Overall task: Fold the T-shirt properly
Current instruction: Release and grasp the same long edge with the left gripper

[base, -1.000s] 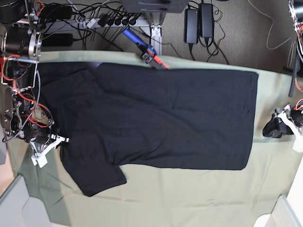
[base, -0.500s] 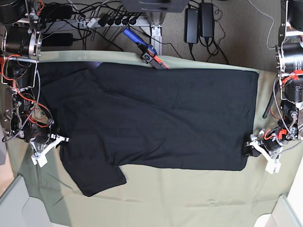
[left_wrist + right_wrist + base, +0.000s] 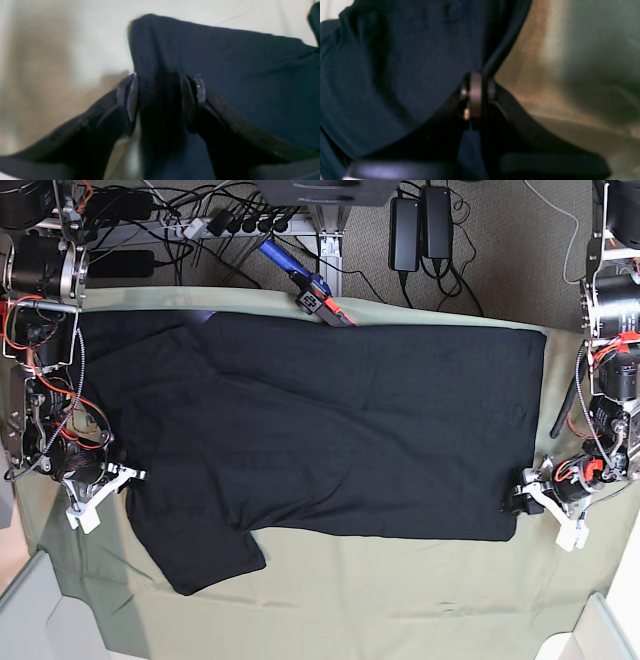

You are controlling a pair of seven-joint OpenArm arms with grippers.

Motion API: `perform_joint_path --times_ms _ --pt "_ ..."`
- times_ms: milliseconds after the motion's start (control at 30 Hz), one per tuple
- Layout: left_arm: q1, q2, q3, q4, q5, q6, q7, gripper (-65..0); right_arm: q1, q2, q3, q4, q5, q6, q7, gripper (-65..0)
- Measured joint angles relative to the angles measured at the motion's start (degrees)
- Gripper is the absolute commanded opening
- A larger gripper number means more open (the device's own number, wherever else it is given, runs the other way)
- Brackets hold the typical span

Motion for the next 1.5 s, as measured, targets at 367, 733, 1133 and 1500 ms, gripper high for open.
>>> perform_joint_path --times_ms 367,733,1133,1500 --pt "-0.5 2.8 0.0 0.1 -0.6 0.0 0.5 -35.4 0.0 0.0 0.0 0.0 0.0 0.0 0.0 -65.0" --pt "-2.0 2.5 0.0 4.3 -9.4 -0.1 11.8 -42.5 0.0 0.0 0.0 0.0 0.0 0.0 0.0 -65.0" --pt "-1.6 2.5 0.0 5.9 -8.2 -0.1 13.0 -58.3 0.0 0.0 0.0 0.0 0.1 0.0 0.0 -65.0" --pt "-1.5 2.7 0.0 5.9 -7.3 -0.1 12.3 -33.3 0.0 0.0 0.0 0.0 0.3 0.0 0.0 -65.0"
